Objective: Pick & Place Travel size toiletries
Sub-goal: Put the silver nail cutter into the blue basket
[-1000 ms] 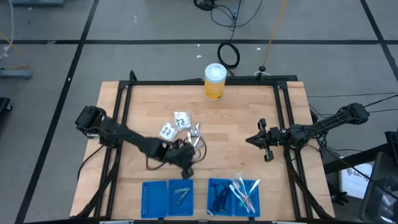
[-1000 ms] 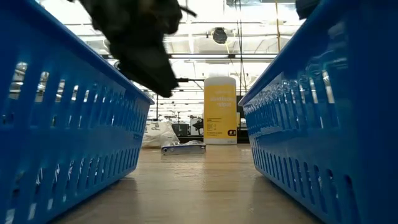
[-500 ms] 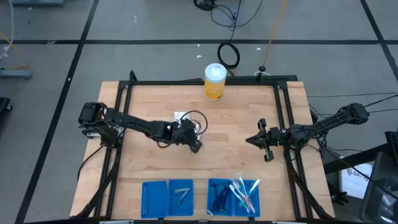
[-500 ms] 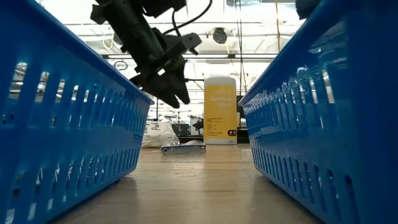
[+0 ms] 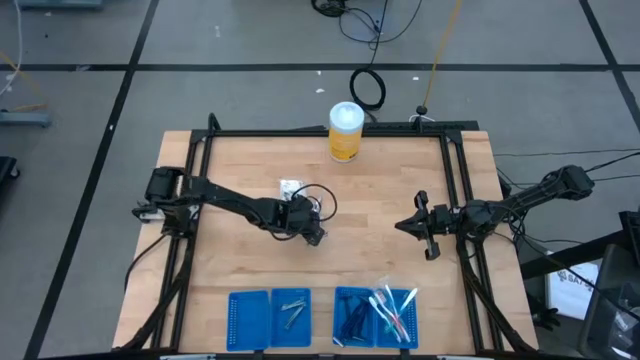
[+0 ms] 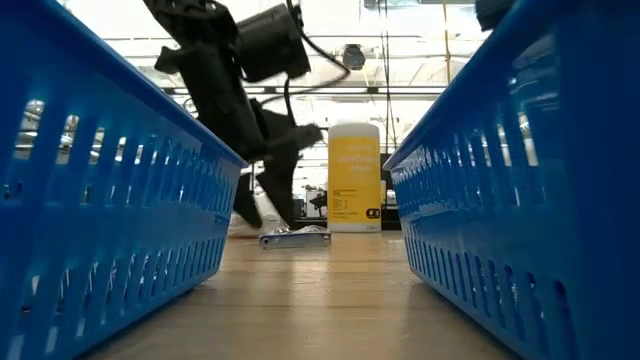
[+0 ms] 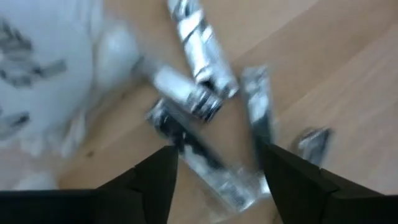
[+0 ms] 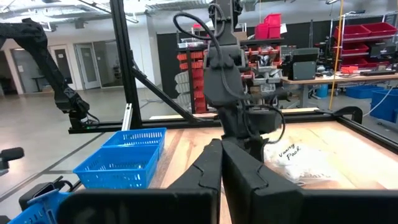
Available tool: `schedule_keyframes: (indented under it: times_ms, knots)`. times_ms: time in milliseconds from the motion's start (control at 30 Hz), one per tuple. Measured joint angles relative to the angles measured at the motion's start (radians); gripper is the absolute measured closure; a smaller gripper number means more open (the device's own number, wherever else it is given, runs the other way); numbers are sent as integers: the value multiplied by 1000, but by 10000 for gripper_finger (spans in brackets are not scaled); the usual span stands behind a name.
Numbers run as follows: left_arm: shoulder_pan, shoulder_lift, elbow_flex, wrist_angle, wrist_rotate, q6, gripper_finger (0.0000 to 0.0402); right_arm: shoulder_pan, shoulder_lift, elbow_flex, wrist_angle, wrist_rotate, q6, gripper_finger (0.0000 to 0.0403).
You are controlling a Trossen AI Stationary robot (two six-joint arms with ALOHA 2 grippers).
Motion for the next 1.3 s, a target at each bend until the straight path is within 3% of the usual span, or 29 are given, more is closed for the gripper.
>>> schedule_keyframes:
  times_ms: [167, 400, 633, 867, 1033, 1167, 1300]
  knots:
    - [3, 64, 5, -25, 5, -24, 159, 0, 5, 0, -3, 0, 0, 399]
    - [3, 91, 6, -91, -5, -67, 181, 0, 5, 0, 0, 0, 0, 398]
    - [-4, 91, 6, -165, 15, -67, 226, 0, 5, 0, 0, 0, 0, 399]
    - [-24, 91, 4, -179, 21, -29, 300, 0, 5, 0, 0, 0, 0, 399]
    - [-42, 93, -1, -137, -47, 94, 354, 0, 5, 0, 0, 0, 0, 399]
    - [-50, 94, -3, -85, -55, 156, 367, 0, 5, 0, 0, 0, 0, 399]
    - [-52, 95, -2, -96, -55, 154, 357, 0, 5, 0, 0, 0, 0, 398]
